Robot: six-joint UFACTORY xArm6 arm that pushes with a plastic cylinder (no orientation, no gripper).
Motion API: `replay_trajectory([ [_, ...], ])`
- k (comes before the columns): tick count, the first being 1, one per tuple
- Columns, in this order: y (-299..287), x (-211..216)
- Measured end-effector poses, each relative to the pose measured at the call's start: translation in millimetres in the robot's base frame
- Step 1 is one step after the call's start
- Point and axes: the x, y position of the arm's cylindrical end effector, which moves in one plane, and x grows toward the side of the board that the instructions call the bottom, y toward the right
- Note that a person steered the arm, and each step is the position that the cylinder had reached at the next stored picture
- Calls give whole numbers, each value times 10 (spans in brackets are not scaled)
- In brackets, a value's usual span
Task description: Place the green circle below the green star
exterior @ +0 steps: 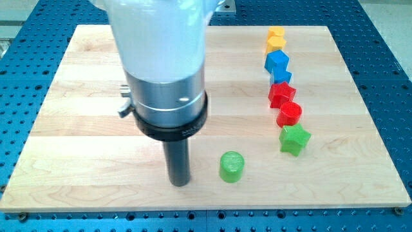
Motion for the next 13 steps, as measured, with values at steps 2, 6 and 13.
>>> replay_trajectory([
  [2, 838, -109],
  [6, 1265, 107],
  [13, 1453, 340],
])
